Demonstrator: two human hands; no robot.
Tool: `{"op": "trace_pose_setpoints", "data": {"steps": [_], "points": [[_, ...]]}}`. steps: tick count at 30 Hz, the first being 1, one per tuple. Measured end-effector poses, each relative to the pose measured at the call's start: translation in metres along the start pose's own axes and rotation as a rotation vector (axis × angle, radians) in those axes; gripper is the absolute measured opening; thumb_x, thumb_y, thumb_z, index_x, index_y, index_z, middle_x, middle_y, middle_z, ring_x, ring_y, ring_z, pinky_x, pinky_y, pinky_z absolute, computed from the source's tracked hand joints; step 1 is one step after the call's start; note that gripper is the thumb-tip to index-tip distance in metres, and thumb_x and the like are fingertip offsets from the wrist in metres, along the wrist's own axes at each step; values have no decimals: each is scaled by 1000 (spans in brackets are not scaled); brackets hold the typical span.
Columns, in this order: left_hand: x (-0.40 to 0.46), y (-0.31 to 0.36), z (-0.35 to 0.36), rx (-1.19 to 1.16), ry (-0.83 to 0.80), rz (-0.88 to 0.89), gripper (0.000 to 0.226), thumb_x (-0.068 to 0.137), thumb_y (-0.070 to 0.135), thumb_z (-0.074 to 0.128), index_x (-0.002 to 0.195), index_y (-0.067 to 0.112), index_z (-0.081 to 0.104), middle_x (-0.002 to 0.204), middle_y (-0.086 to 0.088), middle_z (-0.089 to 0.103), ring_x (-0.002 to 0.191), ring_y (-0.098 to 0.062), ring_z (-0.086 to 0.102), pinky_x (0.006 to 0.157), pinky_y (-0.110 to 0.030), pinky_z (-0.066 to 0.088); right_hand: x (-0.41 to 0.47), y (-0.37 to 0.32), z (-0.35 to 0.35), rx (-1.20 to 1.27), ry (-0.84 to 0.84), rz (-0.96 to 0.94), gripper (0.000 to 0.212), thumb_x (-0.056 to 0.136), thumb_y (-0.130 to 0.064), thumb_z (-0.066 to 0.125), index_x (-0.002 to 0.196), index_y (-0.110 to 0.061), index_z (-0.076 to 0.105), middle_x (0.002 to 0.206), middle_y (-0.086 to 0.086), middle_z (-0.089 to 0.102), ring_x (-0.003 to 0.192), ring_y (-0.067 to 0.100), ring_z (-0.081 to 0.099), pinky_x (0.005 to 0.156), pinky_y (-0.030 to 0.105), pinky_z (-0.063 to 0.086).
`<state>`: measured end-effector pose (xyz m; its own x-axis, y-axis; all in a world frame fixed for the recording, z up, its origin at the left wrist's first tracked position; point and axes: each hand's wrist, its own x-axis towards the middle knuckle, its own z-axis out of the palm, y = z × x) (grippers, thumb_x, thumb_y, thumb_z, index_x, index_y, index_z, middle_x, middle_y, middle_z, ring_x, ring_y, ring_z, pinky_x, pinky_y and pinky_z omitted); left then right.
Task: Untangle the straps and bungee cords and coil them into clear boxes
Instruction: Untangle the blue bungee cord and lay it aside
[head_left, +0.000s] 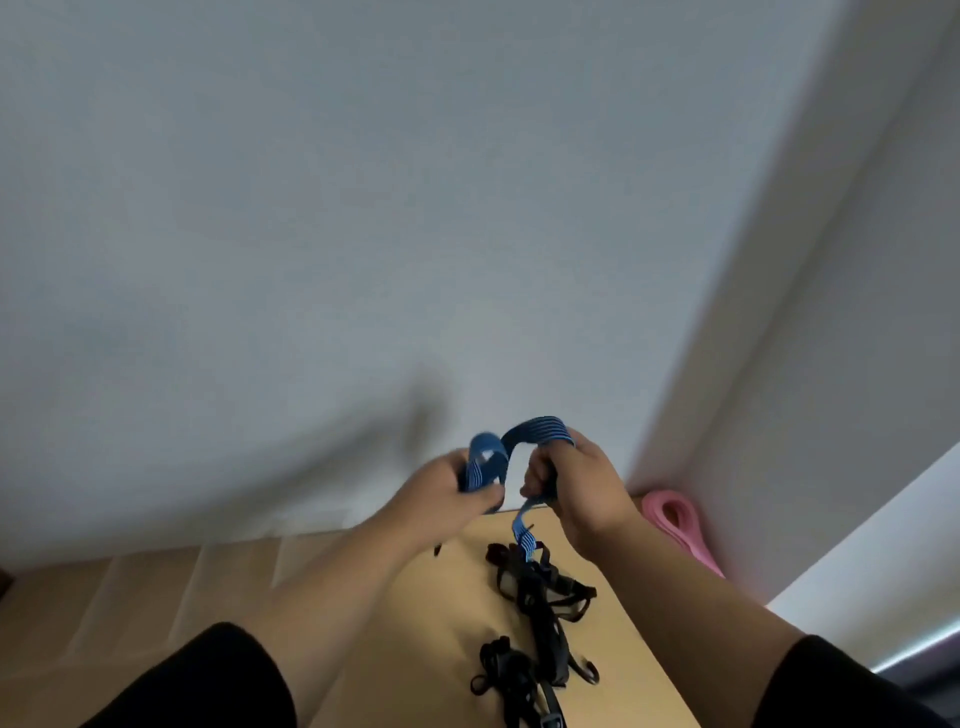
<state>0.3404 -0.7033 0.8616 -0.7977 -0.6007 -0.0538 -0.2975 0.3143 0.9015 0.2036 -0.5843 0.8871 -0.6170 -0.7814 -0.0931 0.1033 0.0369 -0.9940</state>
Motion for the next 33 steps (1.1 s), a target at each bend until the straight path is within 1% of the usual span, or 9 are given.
{"op": "trace_pose_setpoints", "data": {"steps": [2,7,11,14,17,22,25,28,33], "points": [[-6,-9,17,2,-72,-19,8,93,33,67,95,40,63,60,30,62,52,12,54,59,-22,40,-1,-14,6,106,-14,24,10,78,-10,42,75,-11,52,62,6,45,58,22,44,58,34,44],[-8,0,35,-34,-63,-10,19,86,34,76,89,44,61,61,33,61,55,13,56,50,-5,36,-1,-29,14,331,53,96,35,86,-5,43,57,-18,57,60,4,48,51,18,49,59,35,47],[-10,8,37,-54,-113,56,25,84,32,76,97,50,63,84,28,70,70,11,63,55,-3,40,2,-25,10,295,73,38,15,91,-10,53,80,-10,63,68,5,57,62,17,58,66,33,56],[-7,16,36,-200,-55,47,19,84,39,71,98,50,64,90,17,74,79,-1,70,63,-19,54,1,-9,-5,104,-1,11,23,90,-27,63,108,-12,67,94,6,73,88,21,69,80,37,56],[-1,25,29,-369,16,41,10,81,43,68,91,41,67,91,-3,76,73,-23,71,55,-35,55,-8,16,-20,-39,11,68,27,102,-35,57,121,-19,65,115,9,72,111,25,67,96,43,52],[8,29,17,-514,25,51,12,95,19,63,103,11,60,94,-10,77,64,-24,65,43,-27,44,-33,57,-37,-141,-255,209,37,107,-37,42,127,-16,65,117,6,74,110,22,68,97,44,50],[10,27,18,-533,73,49,6,96,16,63,99,13,59,89,-9,76,60,-24,63,42,-28,44,-41,64,-35,-61,-306,176,31,106,-25,48,125,-3,60,111,11,73,100,25,70,82,35,53],[13,24,20,-509,112,52,6,95,14,66,98,18,62,86,-4,76,69,-21,67,52,-32,52,-45,60,-30,-139,-306,139,13,104,-12,50,108,-8,62,87,6,70,74,22,65,68,32,51],[15,19,23,-356,107,22,15,88,18,73,87,32,67,68,5,65,57,-14,57,50,-32,49,-44,60,-31,-295,-188,125,14,104,-15,53,98,-12,65,78,1,69,67,20,61,70,40,54]]}}
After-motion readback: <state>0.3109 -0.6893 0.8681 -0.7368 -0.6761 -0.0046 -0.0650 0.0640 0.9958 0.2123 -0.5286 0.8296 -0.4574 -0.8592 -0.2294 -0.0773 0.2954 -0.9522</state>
